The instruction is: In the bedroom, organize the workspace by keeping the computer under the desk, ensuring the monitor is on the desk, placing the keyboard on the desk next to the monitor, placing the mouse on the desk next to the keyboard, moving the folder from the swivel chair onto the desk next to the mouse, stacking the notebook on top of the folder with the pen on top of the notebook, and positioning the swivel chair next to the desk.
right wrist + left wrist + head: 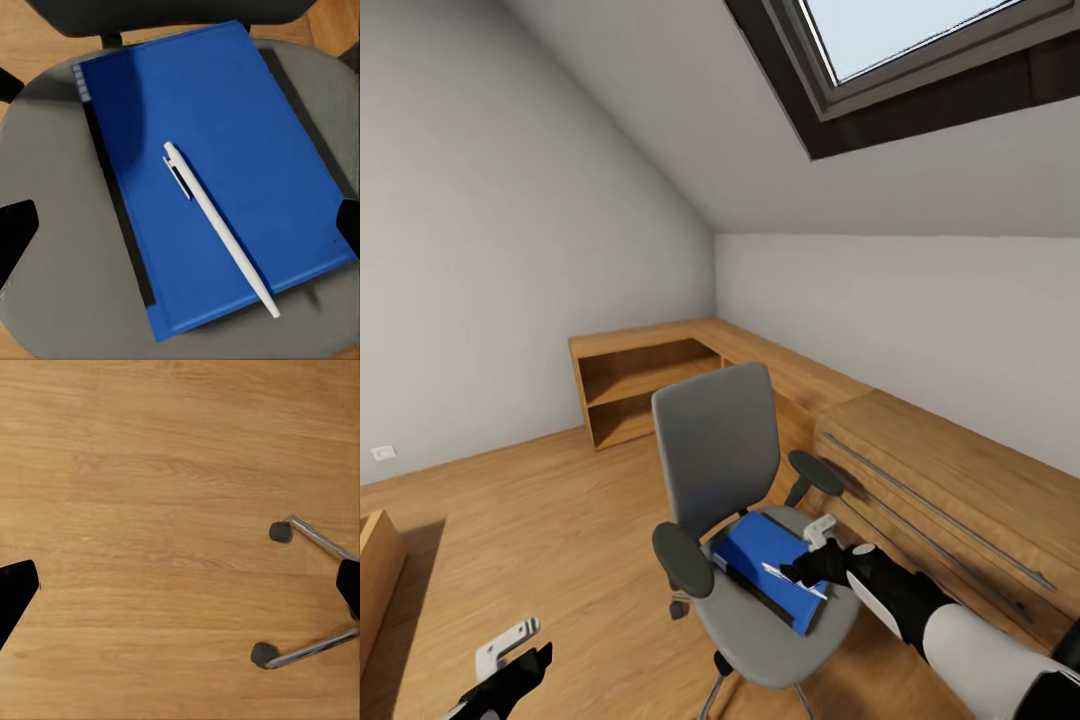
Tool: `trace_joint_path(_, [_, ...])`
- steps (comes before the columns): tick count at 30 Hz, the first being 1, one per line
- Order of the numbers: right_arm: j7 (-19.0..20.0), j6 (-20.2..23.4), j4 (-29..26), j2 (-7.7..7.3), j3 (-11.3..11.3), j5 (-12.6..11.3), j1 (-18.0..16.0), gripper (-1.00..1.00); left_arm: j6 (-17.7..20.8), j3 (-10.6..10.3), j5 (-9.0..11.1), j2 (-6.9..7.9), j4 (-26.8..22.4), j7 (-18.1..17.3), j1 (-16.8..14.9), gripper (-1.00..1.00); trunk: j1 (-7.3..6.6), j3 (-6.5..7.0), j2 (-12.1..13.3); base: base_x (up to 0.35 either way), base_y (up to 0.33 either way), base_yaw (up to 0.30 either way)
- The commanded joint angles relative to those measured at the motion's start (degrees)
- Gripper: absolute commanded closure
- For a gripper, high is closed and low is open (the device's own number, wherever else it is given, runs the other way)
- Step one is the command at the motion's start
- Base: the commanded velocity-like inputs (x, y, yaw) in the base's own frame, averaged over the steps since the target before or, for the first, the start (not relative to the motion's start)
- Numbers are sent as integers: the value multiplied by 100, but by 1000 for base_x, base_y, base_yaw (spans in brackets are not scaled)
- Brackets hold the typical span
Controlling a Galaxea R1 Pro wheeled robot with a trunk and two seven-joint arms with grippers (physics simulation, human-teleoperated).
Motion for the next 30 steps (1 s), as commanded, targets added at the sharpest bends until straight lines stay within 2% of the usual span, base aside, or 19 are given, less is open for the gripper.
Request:
trace_joint_path(1, [24, -118, -14, -34, 4, -51, -5, -100, -18, -4, 31, 4, 0, 29, 1, -100, 23, -25, -45, 0, 0, 0])
trace_joint_path(3, [392, -390, -12, -98, -193, -64, -10, -100, -55, 0, 1, 16, -9, -17, 4, -100, 67, -61, -126, 0, 0, 0])
trace_joint_path(5, [674, -503, -8, -132, -543, -67, -26, -100, -70, 2, -11, 39, -51, -187, 21, -100, 110, -97, -206, 0, 0, 0])
trace_joint_path(6, [808, -474, 11, -146, -994, -63, -167, -100, -74, 3, -17, 147, -238, -743, 152, -100, 132, -115, -246, 0, 0, 0])
trace_joint_path(7, [817, -410, 15, -138, -1066, -63, -219, -100, -73, 4, -19, 194, -329, -922, 223, -100, 154, -133, -286, 0, 0, 0])
trace_joint_path(8, [816, -371, 17, -131, -1092, -63, -238, -100, -73, 4, -21, 216, -376, -994, 259, -100, 176, -151, -326, 0, 0, 0])
trace_joint_path(11, [525, -105, 93, 19, -1159, -58, -299, -100, -65, 4, -21, 296, -641, -1232, 422, -100, 242, -205, -447, 0, 0, 0])
trace_joint_path(15, [343, -13, 127, 66, -1135, -44, -308, -100, -57, -1, -20, 289, -756, -1267, 467, -100, 330, -276, -607, 0, 0, 0])
trace_joint_path(30, [288, 40, 133, 73, -1142, -50, -312, -100, -32, 3, -4, 294, -769, -1271, 498, -100, 660, -546, -1209, 0, 0, 0])
